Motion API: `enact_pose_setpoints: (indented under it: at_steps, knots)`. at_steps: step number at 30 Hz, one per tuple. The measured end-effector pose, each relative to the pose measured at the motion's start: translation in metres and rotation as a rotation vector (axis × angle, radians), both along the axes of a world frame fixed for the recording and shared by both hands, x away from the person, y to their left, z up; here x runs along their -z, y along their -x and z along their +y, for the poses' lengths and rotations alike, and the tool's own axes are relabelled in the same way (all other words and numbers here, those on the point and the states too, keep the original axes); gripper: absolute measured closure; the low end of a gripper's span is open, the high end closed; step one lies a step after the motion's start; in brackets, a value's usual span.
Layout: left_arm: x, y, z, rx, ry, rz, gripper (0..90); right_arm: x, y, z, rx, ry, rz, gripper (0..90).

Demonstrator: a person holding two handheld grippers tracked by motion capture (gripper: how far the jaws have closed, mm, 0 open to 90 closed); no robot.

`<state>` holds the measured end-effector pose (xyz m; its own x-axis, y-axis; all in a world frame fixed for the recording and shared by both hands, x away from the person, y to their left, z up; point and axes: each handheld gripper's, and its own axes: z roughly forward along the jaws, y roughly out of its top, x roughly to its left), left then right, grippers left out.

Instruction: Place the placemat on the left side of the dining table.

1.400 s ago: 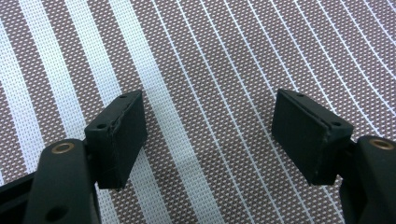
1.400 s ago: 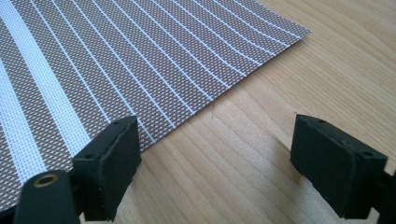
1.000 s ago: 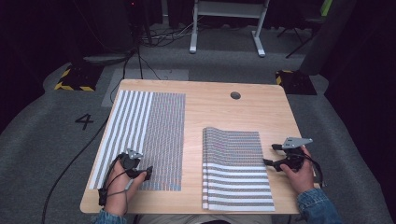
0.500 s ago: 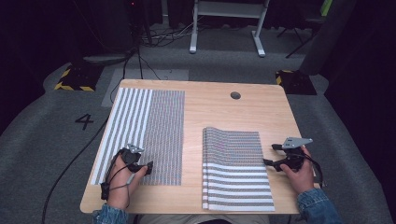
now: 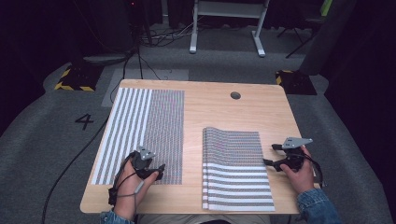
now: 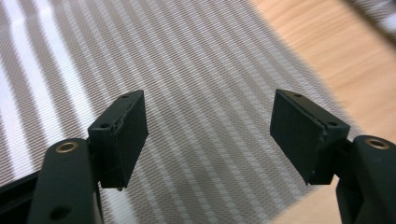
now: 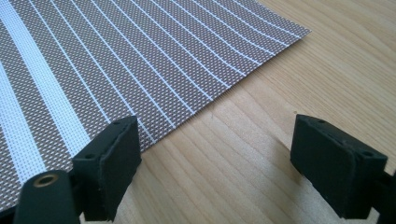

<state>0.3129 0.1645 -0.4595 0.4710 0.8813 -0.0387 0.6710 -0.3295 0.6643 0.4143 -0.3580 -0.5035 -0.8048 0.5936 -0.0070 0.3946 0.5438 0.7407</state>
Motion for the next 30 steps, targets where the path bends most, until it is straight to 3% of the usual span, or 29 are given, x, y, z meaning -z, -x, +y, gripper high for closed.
enact_pose_setpoints:
  at_steps: [8, 14, 17, 23, 24, 29, 30]
  knots:
    - [-0.014, 0.018, -0.032, 0.170, 0.019, -0.021, 27.8, 0.000, 0.000, 0.000, 0.000, 0.000, 0.001, 16.3]
    - [-0.010, 0.028, -0.049, 0.336, 0.065, -0.018, 28.0, 0.000, 0.000, 0.000, 0.000, 0.000, 0.000, 16.3]
    - [-0.008, 0.032, -0.052, 0.380, 0.038, -0.024, 27.9, 0.000, 0.000, 0.000, 0.000, 0.000, 0.000, 16.3]
    - [0.000, 0.042, -0.060, 0.459, 0.053, -0.009, 27.6, 0.000, 0.000, 0.000, 0.001, 0.000, 0.001, 16.3]
    - [0.004, 0.042, -0.060, 0.467, 0.061, 0.010, 27.4, 0.000, 0.000, 0.000, 0.000, 0.000, 0.000, 16.3]
    - [0.020, 0.041, -0.064, 0.480, 0.044, 0.031, 27.5, 0.000, 0.000, 0.000, 0.000, 0.000, 0.000, 16.3]
    - [0.022, 0.042, -0.065, 0.468, 0.045, 0.054, 27.5, 0.000, 0.000, 0.000, 0.001, 0.000, 0.001, 16.3]
